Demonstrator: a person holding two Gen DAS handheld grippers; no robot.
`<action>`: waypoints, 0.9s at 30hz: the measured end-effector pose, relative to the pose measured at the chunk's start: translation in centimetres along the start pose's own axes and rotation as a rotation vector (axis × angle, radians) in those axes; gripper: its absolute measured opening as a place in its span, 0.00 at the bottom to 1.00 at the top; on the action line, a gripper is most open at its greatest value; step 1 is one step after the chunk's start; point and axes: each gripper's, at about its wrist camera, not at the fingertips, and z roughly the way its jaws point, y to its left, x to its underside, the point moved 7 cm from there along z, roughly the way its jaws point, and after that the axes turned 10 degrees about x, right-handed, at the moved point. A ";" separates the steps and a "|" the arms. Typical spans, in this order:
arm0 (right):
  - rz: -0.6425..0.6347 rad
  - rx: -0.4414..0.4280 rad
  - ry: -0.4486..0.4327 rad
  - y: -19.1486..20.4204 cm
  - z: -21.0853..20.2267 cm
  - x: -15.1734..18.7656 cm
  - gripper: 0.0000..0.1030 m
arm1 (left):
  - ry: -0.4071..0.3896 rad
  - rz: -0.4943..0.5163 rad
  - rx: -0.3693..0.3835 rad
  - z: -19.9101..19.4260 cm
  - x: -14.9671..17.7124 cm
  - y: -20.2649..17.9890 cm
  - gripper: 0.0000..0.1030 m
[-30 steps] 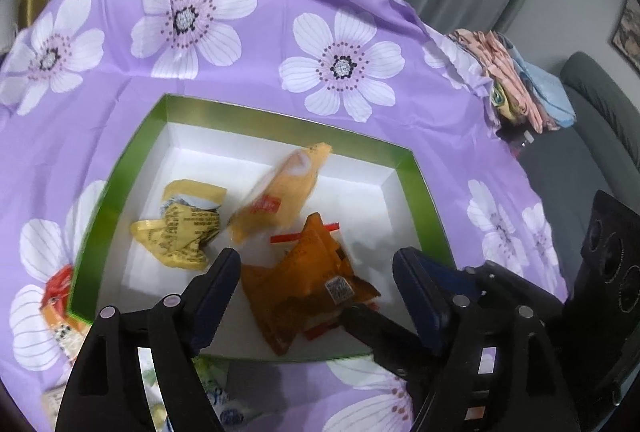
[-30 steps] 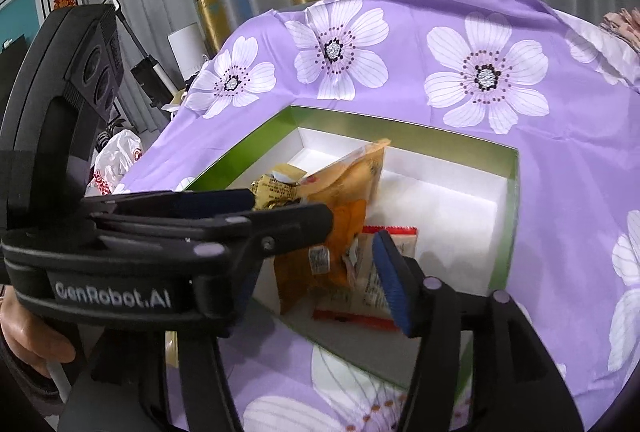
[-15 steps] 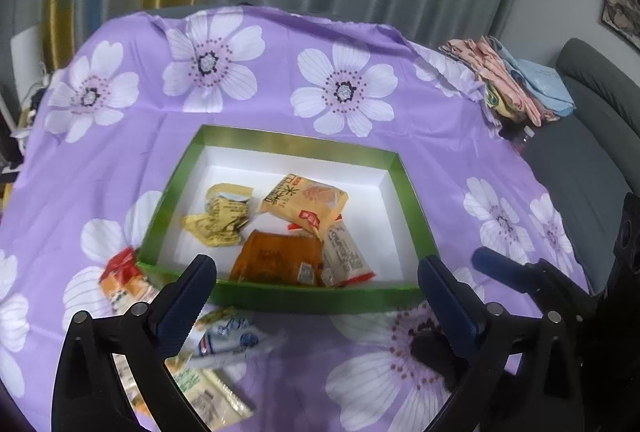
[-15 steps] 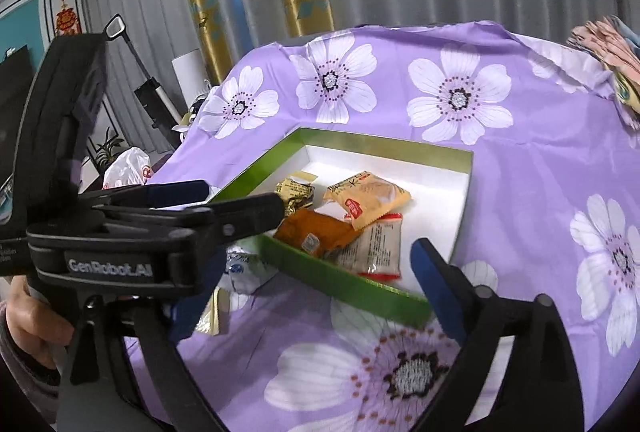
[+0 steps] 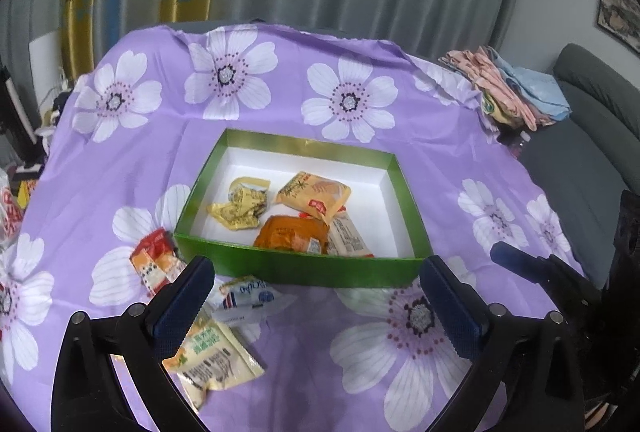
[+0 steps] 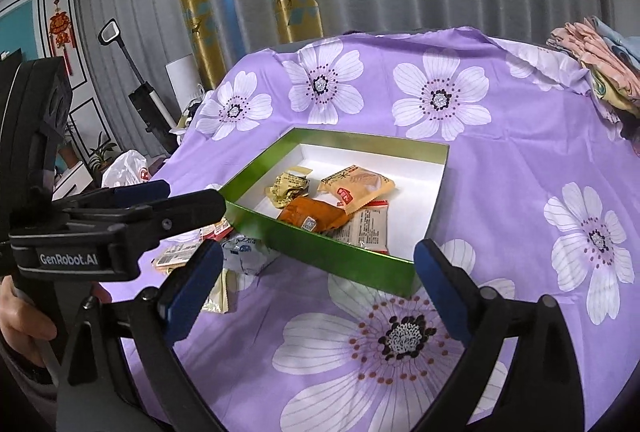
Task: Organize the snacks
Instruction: 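Withdraw the right gripper and move toward the green-and-white bag, then grasp the green-and-white snack bag with the right gripper and lift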
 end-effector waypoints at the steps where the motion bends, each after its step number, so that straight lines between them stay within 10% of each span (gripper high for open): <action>1: -0.003 -0.002 0.001 0.1 -0.1 0.1 0.95 | 0.002 -0.011 0.003 -0.2 0.3 0.2 0.99; 27: -0.112 -0.190 0.219 7.8 5.0 7.4 0.94 | 0.080 -0.392 -0.021 -2.3 9.5 11.4 0.99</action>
